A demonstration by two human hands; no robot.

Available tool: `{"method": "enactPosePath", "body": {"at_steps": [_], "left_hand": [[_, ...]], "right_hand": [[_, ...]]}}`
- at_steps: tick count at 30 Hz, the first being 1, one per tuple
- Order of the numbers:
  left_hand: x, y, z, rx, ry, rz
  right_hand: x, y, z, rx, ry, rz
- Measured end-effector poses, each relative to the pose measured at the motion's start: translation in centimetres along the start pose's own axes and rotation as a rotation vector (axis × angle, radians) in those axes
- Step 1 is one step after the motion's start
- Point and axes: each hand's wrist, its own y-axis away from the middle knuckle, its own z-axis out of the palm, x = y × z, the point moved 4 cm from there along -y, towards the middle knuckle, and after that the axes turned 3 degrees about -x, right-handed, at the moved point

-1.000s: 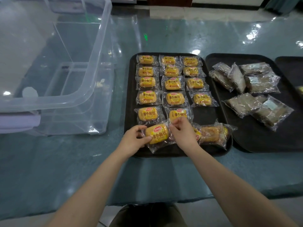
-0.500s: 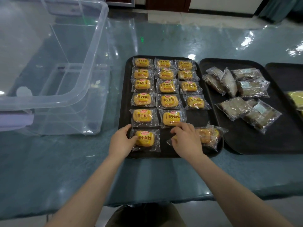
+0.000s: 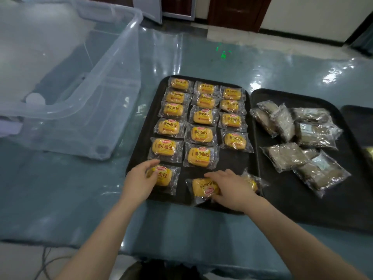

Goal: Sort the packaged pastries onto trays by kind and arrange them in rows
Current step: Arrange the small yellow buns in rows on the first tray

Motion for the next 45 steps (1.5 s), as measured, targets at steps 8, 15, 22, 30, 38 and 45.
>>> {"method": "enactPosePath", "body": {"at_steps": [8, 15, 22, 30, 38, 45], "left_hand": [[2.5, 3.3, 3.7, 0.077, 0.081, -0.025], [6.4, 5.2, 7.5, -0.02, 0.222, -0.021], [7.0, 5.9, 7.5, -0.097, 0.641, -0.155], [7.5, 6.0, 6.9, -0.07, 0.084, -0.12], [8.2, 5.7, 4.9, 0.026, 0.219, -0.075], [7.7, 5.7, 6.0, 0.227, 0.819, -0.32]], "right_hand": [[0.6, -0.6, -1.0, 0.193, -0.331, -0.047], [-2.5, -0.2, -1.7, 0.197, -0.498, -0.128], [-2.1, 0.5, -2.4, 0.215, -0.508, -0.315], [-1.2, 0.0, -3.8, 0.298, -0.617, -0.217], [0.2, 0.1, -5.9, 0.207, -0.908, -0.145], [0.8, 1.1, -4.5, 0.055, -1.127, -0.114]]}}
